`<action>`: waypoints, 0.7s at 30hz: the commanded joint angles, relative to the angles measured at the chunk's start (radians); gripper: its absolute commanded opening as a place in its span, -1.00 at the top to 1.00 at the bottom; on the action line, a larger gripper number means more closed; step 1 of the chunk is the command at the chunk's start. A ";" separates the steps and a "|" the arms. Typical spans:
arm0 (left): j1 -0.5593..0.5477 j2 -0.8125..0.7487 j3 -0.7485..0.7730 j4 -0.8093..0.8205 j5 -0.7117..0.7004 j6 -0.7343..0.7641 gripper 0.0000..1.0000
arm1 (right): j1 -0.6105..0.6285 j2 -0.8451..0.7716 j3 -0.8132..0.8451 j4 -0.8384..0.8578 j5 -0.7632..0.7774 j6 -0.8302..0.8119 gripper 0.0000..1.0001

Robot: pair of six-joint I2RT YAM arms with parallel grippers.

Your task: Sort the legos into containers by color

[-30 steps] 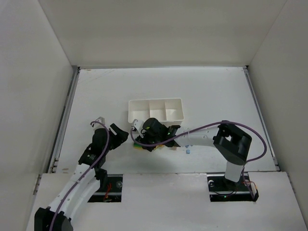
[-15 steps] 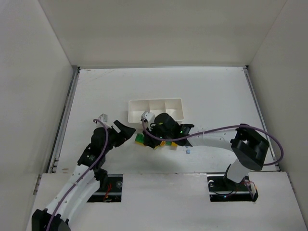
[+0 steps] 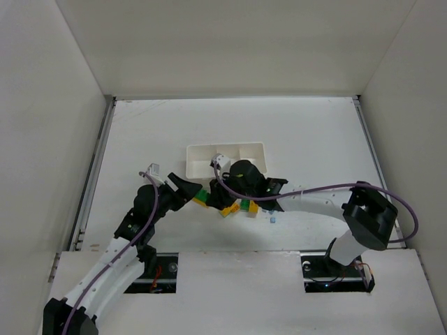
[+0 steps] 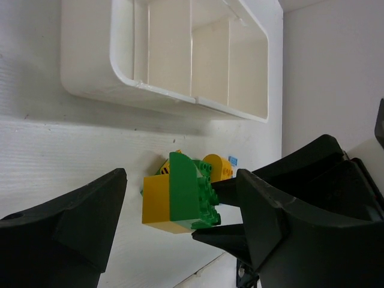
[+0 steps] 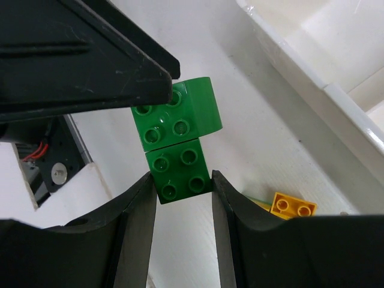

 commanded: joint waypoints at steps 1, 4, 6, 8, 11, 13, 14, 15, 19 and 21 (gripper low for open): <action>-0.008 -0.004 -0.008 0.054 0.005 -0.042 -0.40 | -0.018 -0.050 -0.006 0.093 -0.016 0.042 0.47; -0.010 0.011 -0.004 0.060 0.008 -0.052 -0.36 | -0.021 -0.060 -0.009 0.108 -0.011 0.056 0.47; -0.013 0.030 -0.004 0.076 0.016 -0.059 -0.34 | -0.021 -0.061 -0.007 0.113 -0.005 0.062 0.47; -0.019 0.041 -0.005 0.089 0.021 -0.067 -0.30 | -0.020 -0.058 -0.004 0.116 0.001 0.064 0.47; -0.025 0.042 -0.008 0.097 0.021 -0.076 -0.24 | -0.019 -0.049 -0.001 0.116 0.012 0.064 0.46; -0.028 0.039 -0.013 0.103 0.021 -0.084 -0.16 | -0.019 -0.043 0.000 0.118 0.015 0.065 0.46; -0.030 0.038 -0.018 0.108 0.019 -0.090 -0.09 | -0.019 -0.041 0.000 0.119 0.018 0.067 0.46; -0.030 0.036 -0.021 0.111 0.018 -0.095 -0.04 | -0.019 -0.040 0.000 0.121 0.019 0.068 0.46; -0.031 0.027 -0.039 0.123 0.013 -0.116 0.17 | -0.019 -0.034 0.002 0.128 0.029 0.079 0.46; -0.033 0.021 -0.047 0.135 0.014 -0.127 0.25 | -0.019 -0.032 -0.001 0.141 0.029 0.088 0.45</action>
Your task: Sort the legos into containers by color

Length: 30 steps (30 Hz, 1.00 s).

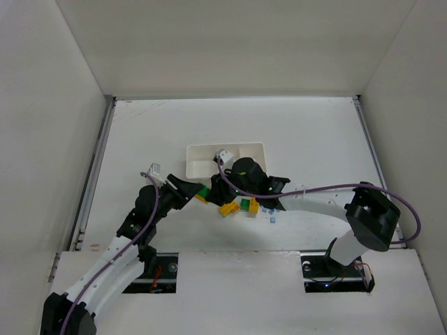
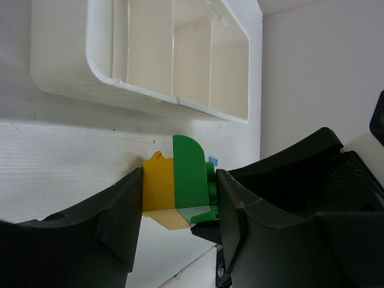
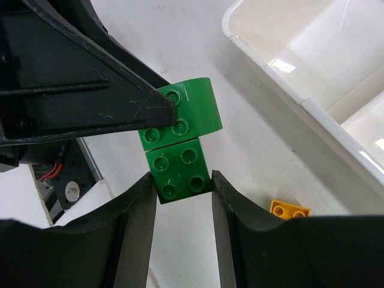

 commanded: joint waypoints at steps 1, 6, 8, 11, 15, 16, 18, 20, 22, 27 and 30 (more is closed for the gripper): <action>-0.008 -0.015 -0.026 0.044 0.007 -0.046 0.31 | 0.001 -0.006 -0.001 0.107 0.013 0.031 0.45; -0.014 -0.038 -0.050 0.055 0.000 -0.042 0.61 | 0.003 -0.032 -0.017 0.150 -0.016 0.099 0.44; -0.014 -0.047 -0.058 0.052 0.000 -0.033 0.67 | -0.006 -0.051 -0.024 0.161 -0.030 0.120 0.43; -0.002 -0.049 -0.061 0.041 -0.002 -0.011 0.72 | -0.032 -0.066 -0.036 0.161 -0.019 0.129 0.43; 0.001 -0.049 -0.061 0.031 -0.003 0.009 0.76 | -0.071 -0.086 -0.057 0.167 -0.011 0.157 0.43; 0.001 -0.049 -0.061 0.029 -0.003 0.010 0.76 | -0.080 -0.095 -0.063 0.173 -0.011 0.162 0.43; 0.004 -0.047 -0.060 0.026 -0.003 0.013 0.76 | -0.097 -0.118 -0.076 0.186 -0.011 0.166 0.43; 0.009 -0.046 -0.052 0.026 -0.003 0.017 0.76 | -0.118 -0.141 -0.079 0.186 -0.007 0.166 0.43; 0.011 -0.046 -0.041 0.026 -0.003 0.021 0.75 | -0.146 -0.158 -0.071 0.178 0.021 0.160 0.42; 0.011 -0.029 -0.012 0.035 -0.003 0.026 0.72 | -0.170 -0.126 0.022 0.089 0.198 0.084 0.39; 0.009 -0.018 0.003 0.037 -0.003 0.032 0.71 | -0.170 -0.060 0.084 0.033 0.346 0.005 0.37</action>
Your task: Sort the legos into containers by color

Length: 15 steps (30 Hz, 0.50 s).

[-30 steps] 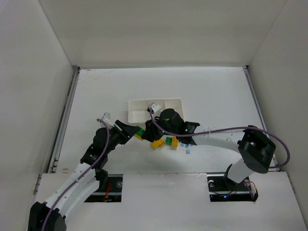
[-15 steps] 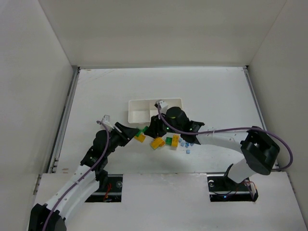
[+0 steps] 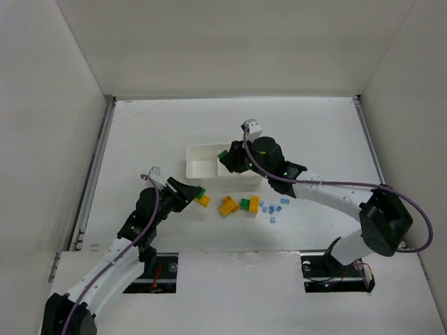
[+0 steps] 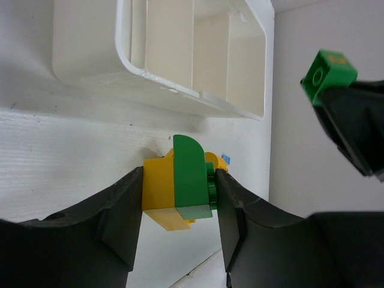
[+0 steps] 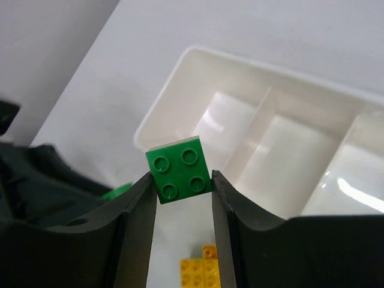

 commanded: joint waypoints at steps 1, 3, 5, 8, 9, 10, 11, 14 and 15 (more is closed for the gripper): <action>0.003 0.007 0.059 0.028 0.004 0.019 0.71 | 0.006 0.061 0.096 -0.050 0.205 -0.103 0.37; 0.004 0.012 0.068 0.028 0.004 0.022 0.70 | 0.013 0.094 0.116 -0.064 0.257 -0.128 0.37; 0.003 0.022 0.074 0.034 0.004 0.024 0.70 | 0.016 0.118 0.128 -0.067 0.286 -0.142 0.37; -0.005 0.036 0.079 0.047 0.004 0.024 0.70 | 0.013 0.132 0.134 -0.067 0.317 -0.148 0.37; -0.007 0.041 0.079 0.050 0.004 0.024 0.69 | 0.013 0.134 0.134 -0.067 0.326 -0.150 0.37; -0.007 0.042 0.079 0.054 0.004 0.024 0.69 | 0.013 0.135 0.134 -0.067 0.334 -0.153 0.37; -0.007 0.047 0.077 0.057 0.004 0.024 0.69 | 0.013 0.135 0.133 -0.070 0.346 -0.157 0.37; -0.007 0.058 0.076 0.071 0.004 0.024 0.69 | 0.010 0.132 0.120 -0.090 0.421 -0.163 0.37; -0.007 0.061 0.076 0.076 0.004 0.024 0.69 | 0.003 0.131 0.110 -0.101 0.459 -0.163 0.37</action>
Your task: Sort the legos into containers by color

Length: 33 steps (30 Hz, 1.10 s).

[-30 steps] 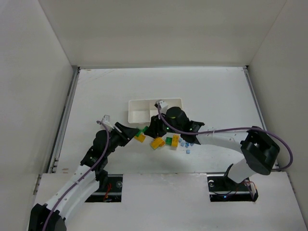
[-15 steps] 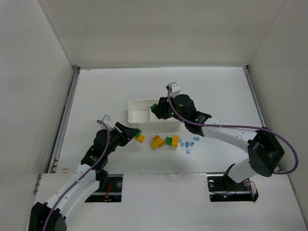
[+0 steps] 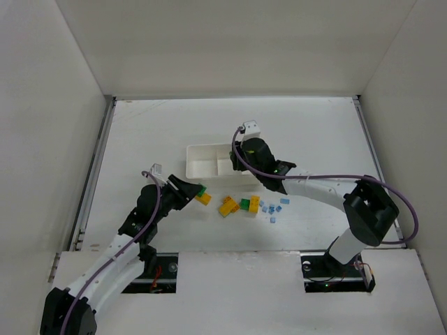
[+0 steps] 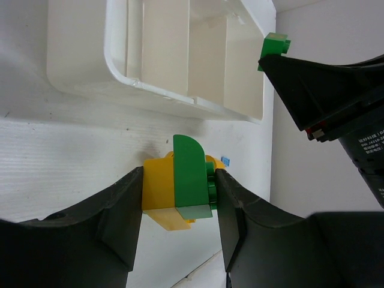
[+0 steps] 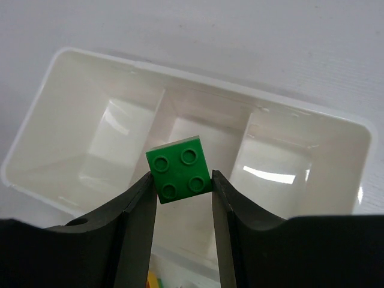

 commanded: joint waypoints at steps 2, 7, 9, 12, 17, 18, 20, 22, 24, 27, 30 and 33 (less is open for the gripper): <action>-0.006 0.011 0.039 0.074 0.005 0.012 0.69 | -0.017 -0.018 0.005 -0.017 0.170 -0.021 0.36; -0.009 0.041 0.046 0.105 0.005 0.010 0.68 | -0.031 -0.024 -0.029 -0.015 0.198 -0.010 0.09; -0.015 0.051 0.056 0.118 0.005 0.007 0.68 | -0.033 -0.033 -0.037 -0.009 0.212 -0.007 -0.07; -0.028 0.064 0.070 0.134 0.005 0.003 0.68 | -0.036 -0.050 -0.037 -0.009 0.212 -0.010 -0.21; -0.046 0.076 0.082 0.154 -0.008 -0.004 0.68 | -0.033 -0.105 -0.060 -0.011 0.201 -0.005 -0.32; -0.049 0.076 0.083 0.158 -0.009 -0.005 0.68 | -0.033 -0.123 -0.067 -0.009 0.198 0.001 -0.31; -0.052 0.073 0.083 0.169 -0.012 -0.007 0.68 | -0.014 -0.172 -0.087 -0.009 0.166 0.025 -0.17; -0.054 0.064 0.080 0.189 -0.012 -0.014 0.67 | 0.019 -0.222 -0.112 -0.005 0.091 0.071 0.10; -0.054 0.053 0.076 0.221 -0.012 -0.022 0.67 | 0.061 -0.263 -0.146 0.021 -0.018 0.137 0.20; -0.052 0.038 0.063 0.284 -0.025 -0.043 0.67 | 0.124 -0.314 -0.224 0.142 -0.133 0.255 0.05; -0.057 0.022 0.056 0.336 -0.046 -0.074 0.66 | 0.144 -0.346 -0.290 0.253 -0.178 0.352 -0.51; -0.058 0.012 0.053 0.365 -0.054 -0.093 0.65 | 0.147 -0.364 -0.327 0.302 -0.195 0.386 -0.63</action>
